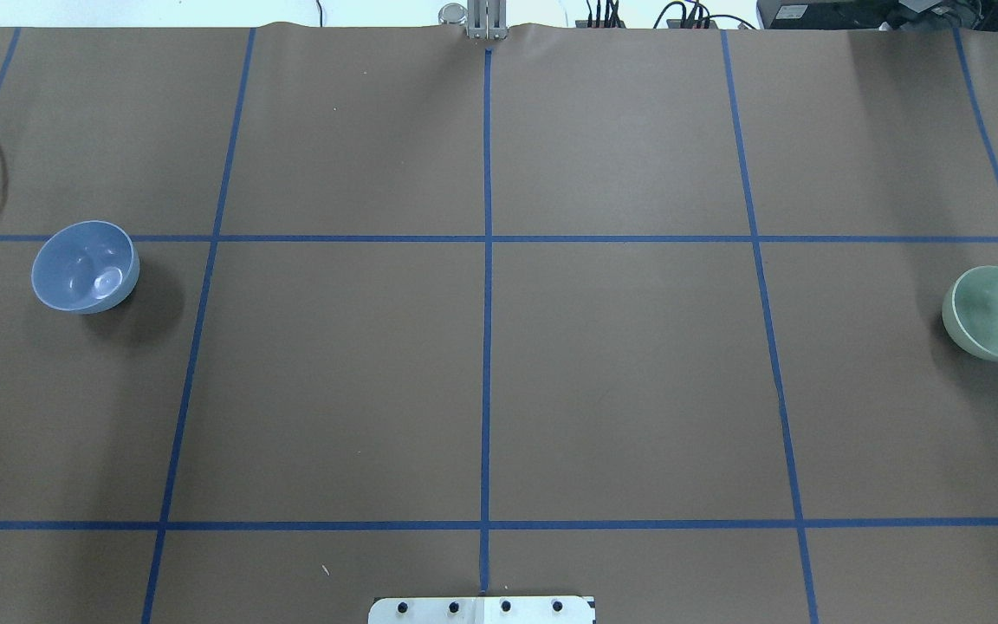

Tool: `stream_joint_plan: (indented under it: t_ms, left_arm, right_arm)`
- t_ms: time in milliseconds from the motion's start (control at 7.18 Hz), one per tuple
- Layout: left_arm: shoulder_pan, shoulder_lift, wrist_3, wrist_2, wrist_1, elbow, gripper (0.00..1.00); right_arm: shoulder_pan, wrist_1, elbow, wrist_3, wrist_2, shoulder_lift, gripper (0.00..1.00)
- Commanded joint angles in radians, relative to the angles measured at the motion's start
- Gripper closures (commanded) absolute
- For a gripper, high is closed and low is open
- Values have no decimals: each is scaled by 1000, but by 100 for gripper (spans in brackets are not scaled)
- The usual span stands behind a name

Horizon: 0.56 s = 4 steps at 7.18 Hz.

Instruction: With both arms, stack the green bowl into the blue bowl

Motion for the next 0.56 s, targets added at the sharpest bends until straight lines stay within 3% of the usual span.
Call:
stream_joint_plan:
  t_ms: [0, 418]
  left_arm:
    - [0, 0, -1, 0, 0, 0, 3]
    - [0, -2, -8, 3, 0, -5, 3]
  right_arm:
    - [0, 8, 2, 2, 2, -1, 0]
    - [0, -32, 11, 19, -21, 2, 0]
